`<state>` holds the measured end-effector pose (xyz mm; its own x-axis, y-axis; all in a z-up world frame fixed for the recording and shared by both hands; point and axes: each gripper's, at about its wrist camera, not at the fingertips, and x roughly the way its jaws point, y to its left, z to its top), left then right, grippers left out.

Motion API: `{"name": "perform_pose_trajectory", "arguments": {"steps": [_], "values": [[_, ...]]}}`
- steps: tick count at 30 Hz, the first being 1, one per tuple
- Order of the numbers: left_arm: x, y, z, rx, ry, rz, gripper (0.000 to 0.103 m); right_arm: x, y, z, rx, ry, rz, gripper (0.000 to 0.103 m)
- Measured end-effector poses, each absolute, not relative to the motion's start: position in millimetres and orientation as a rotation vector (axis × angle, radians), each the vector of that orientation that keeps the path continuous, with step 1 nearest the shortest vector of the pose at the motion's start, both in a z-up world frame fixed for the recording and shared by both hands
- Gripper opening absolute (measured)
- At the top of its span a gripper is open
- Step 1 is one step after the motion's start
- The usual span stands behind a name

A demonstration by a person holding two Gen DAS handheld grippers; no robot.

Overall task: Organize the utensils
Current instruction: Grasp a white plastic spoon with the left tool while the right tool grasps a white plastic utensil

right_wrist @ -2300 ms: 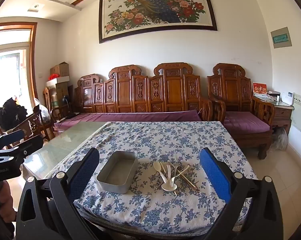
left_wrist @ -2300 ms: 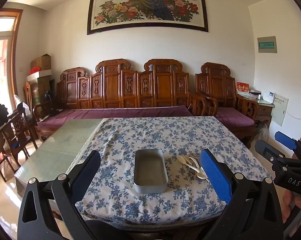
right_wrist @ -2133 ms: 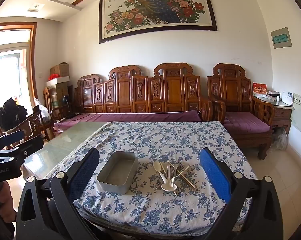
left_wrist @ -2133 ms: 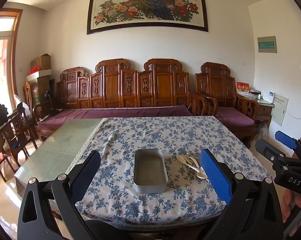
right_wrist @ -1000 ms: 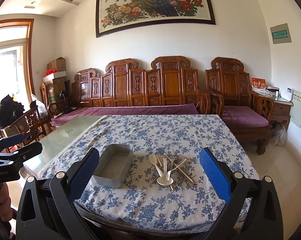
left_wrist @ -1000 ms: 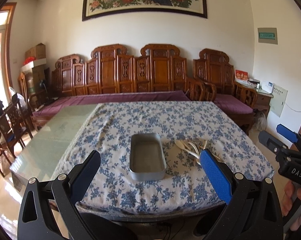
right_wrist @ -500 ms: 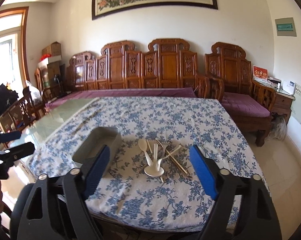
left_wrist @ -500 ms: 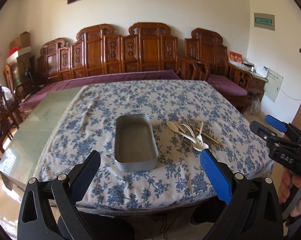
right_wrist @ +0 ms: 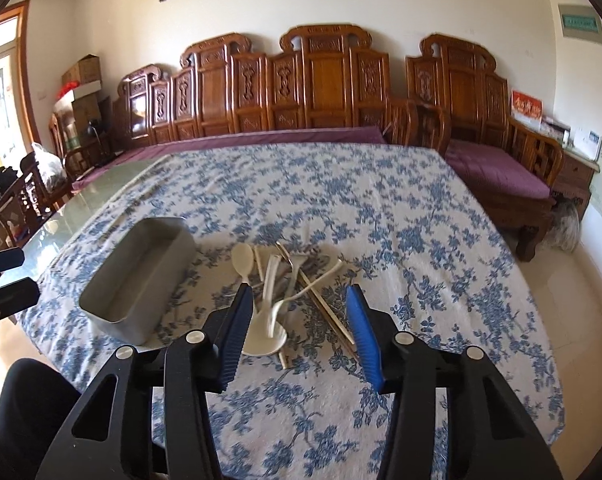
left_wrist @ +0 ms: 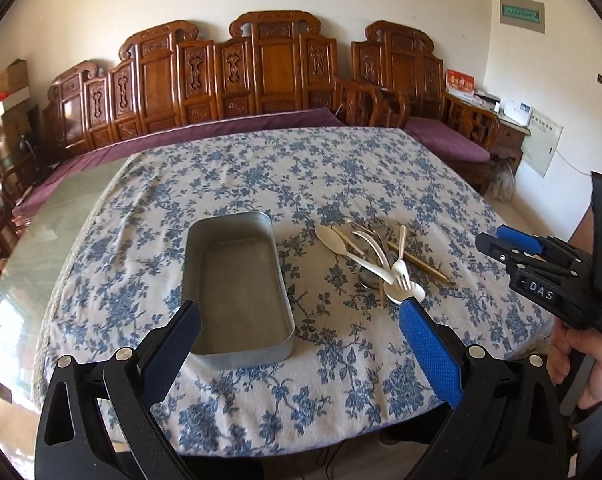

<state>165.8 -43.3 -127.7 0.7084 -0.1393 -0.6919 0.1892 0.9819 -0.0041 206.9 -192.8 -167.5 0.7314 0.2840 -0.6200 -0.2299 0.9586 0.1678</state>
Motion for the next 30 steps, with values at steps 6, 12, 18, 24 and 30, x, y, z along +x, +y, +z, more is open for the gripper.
{"name": "perform_pose_trajectory", "arguments": {"steps": [6,12,18,24,30], "values": [[187,-48,-146,0.068,0.793,-0.177,0.095,242,-182,-198,0.1,0.764,0.326,0.042],[195,-45,-162,0.054,0.822,-0.176,0.087,275,-157,-235,0.133,0.858,0.399,0.031],[201,-45,-172,0.055,0.845,-0.17,0.085,294,-145,-264,0.19,0.925,0.448,0.019],[211,-52,-177,0.068,0.855,-0.173,0.085,294,-151,-256,0.253,0.893,0.494,0.006],[229,-70,-188,0.091,0.881,-0.187,0.085,283,-172,-243,0.242,0.835,0.48,0.006]]}}
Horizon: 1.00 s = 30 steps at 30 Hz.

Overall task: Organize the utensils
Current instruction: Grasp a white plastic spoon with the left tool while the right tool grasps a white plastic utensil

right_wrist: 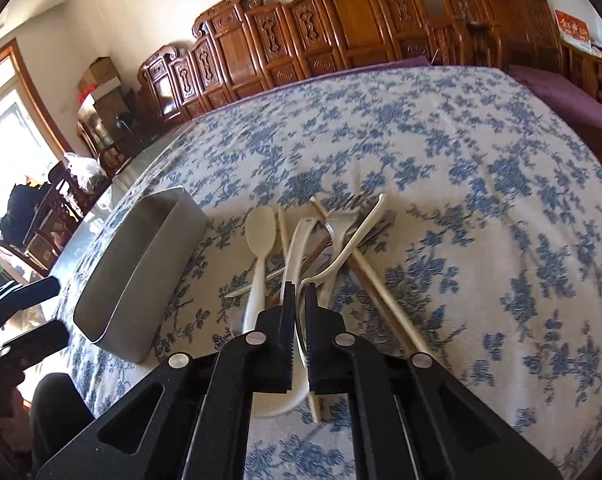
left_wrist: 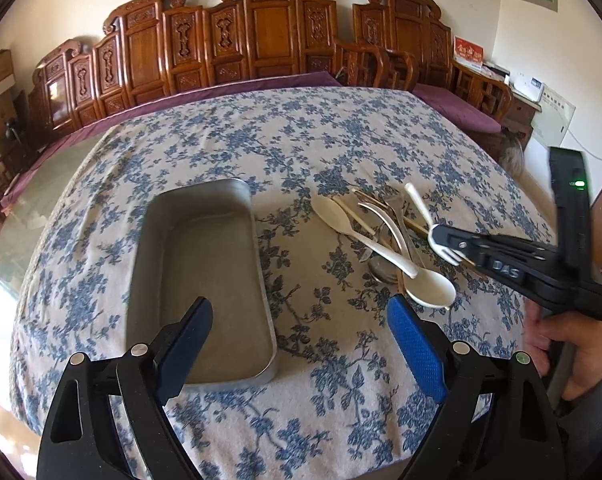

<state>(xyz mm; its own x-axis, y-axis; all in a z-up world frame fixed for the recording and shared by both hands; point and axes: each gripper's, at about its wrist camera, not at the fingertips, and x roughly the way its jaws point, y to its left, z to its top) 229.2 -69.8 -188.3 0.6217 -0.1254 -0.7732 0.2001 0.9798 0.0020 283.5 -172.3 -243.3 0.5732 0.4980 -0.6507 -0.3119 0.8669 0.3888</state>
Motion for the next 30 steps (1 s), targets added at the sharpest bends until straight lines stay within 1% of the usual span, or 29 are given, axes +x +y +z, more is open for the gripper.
{"name": "perform_pose_trajectory", "arguments": {"steps": [3,8,9,10,11,13,16,22,23,24,27,30], "values": [[240,-80,-193,0.092,0.891,-0.204,0.083,282,-185,-244,0.243,0.819,0.465,0.006],[269,-100,-205,0.078,0.927,-0.226,0.073,282,-203,-242,0.24,0.783,0.448,0.006],[274,-102,-207,0.077,0.935,-0.228,0.072,283,-206,-244,0.248,0.78,0.445,0.006],[283,-106,-211,0.07,0.951,-0.229,0.07,283,-208,-246,0.253,0.779,0.443,0.006],[289,-108,-214,0.063,0.961,-0.23,0.065,285,-210,-250,0.257,0.782,0.44,0.006],[306,-113,-221,0.044,0.993,-0.225,0.06,288,-211,-256,0.258,0.801,0.432,0.006],[323,-117,-229,0.013,1.02,-0.22,0.058,288,-210,-252,0.256,0.782,0.439,0.006],[351,-126,-255,-0.04,1.122,-0.213,0.043,288,-209,-250,0.255,0.773,0.441,0.006],[354,-126,-259,-0.062,1.145,-0.211,0.042,288,-209,-250,0.257,0.772,0.441,0.006],[357,-125,-263,-0.087,1.163,-0.213,0.038,288,-209,-250,0.259,0.772,0.44,0.006],[361,-121,-271,-0.181,1.206,-0.228,0.037,288,-208,-250,0.258,0.773,0.441,0.006],[363,-118,-274,-0.228,1.217,-0.232,0.032,288,-208,-250,0.255,0.772,0.441,0.006]]}}
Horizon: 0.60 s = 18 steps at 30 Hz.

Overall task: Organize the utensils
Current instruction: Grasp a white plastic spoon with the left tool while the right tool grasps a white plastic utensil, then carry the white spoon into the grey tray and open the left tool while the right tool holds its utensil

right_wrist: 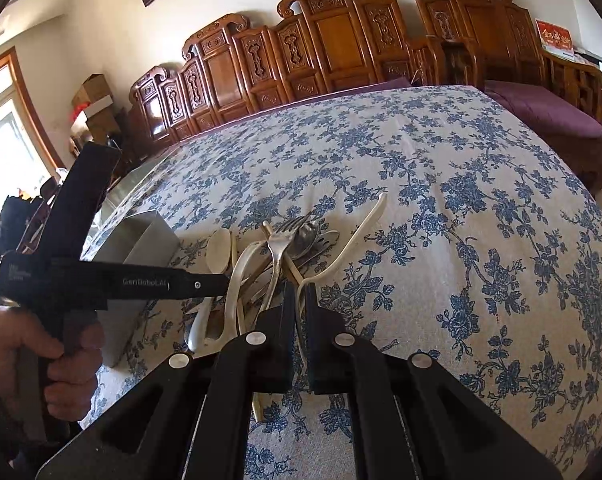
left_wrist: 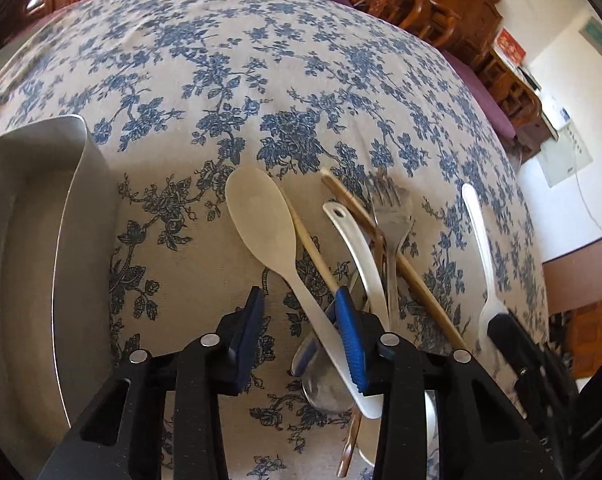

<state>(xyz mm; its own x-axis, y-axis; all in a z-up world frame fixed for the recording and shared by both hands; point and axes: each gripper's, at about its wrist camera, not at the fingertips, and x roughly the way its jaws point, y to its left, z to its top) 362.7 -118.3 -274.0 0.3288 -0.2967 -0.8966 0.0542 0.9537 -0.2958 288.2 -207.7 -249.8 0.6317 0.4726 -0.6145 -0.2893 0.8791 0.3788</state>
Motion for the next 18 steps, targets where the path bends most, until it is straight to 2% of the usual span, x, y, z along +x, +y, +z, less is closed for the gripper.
{"name": "perform_pose_trajectory", "arguments": {"steps": [2,3,11,14,18], "values": [[363,-117,-275,-0.261,1.229,-0.238,0.021,288,-207,-250,0.254,0.772,0.442,0.006],[362,-115,-275,-0.271,1.231,-0.236,0.019,287,-206,-250,0.254,0.772,0.443,0.006],[356,-114,-266,-0.232,1.208,-0.214,0.01,287,-203,-250,0.249,0.772,0.444,0.006],[352,-115,-262,-0.186,1.189,-0.211,0.002,287,-201,-250,0.246,0.773,0.447,0.006],[346,-113,-257,-0.13,1.166,-0.201,0.002,287,-197,-250,0.239,0.774,0.452,0.006]]}}
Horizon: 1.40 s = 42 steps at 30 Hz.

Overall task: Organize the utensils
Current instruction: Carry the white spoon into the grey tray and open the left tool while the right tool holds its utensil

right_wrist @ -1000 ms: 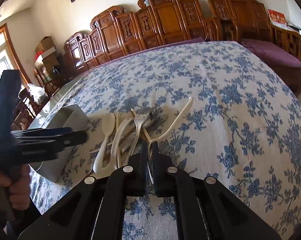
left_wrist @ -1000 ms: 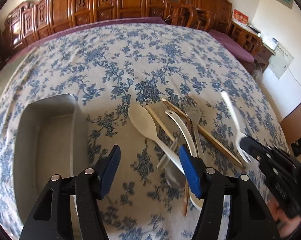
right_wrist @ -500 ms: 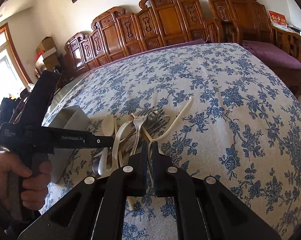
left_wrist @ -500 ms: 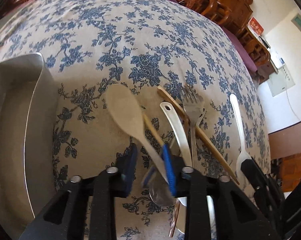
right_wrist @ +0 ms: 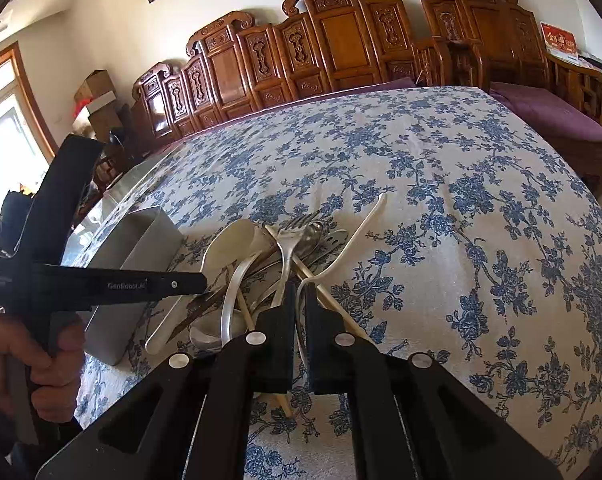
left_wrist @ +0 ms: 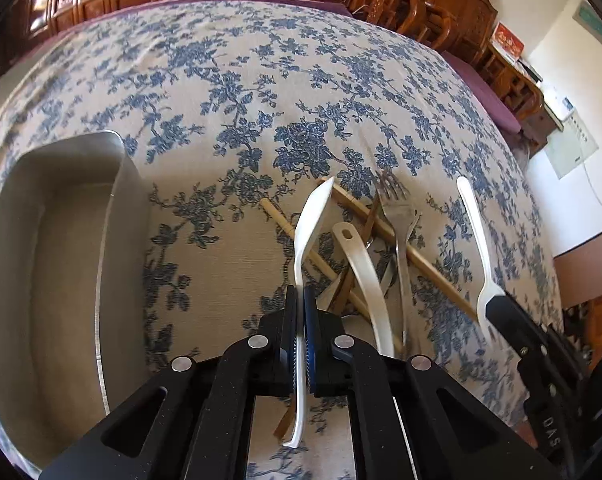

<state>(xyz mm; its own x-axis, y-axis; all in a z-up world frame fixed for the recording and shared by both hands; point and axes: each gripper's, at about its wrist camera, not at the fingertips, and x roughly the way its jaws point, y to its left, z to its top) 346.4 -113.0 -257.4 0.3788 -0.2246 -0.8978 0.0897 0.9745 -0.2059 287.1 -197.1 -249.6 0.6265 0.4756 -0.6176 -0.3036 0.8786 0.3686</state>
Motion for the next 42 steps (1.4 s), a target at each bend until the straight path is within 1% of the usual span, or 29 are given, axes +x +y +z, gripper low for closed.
{"name": "perform_pose_trajectory", "arguments": {"steps": [14,30,36,42], "values": [[319,-93,-222,-0.049,1.054,-0.201,0.002,279,-178,-242,0.198,0.769,0.486,0.006],[294,-37,-183,-0.035,0.942,-0.167,0.002,261,-136,-223,0.124,0.757,0.564,0.006],[292,-17,-185,-0.038,0.939,-0.132,0.002,255,-121,-220,0.1,0.754,0.586,0.006],[297,4,-206,-0.033,0.971,-0.072,0.002,250,-109,-215,0.081,0.747,0.611,0.006]]}}
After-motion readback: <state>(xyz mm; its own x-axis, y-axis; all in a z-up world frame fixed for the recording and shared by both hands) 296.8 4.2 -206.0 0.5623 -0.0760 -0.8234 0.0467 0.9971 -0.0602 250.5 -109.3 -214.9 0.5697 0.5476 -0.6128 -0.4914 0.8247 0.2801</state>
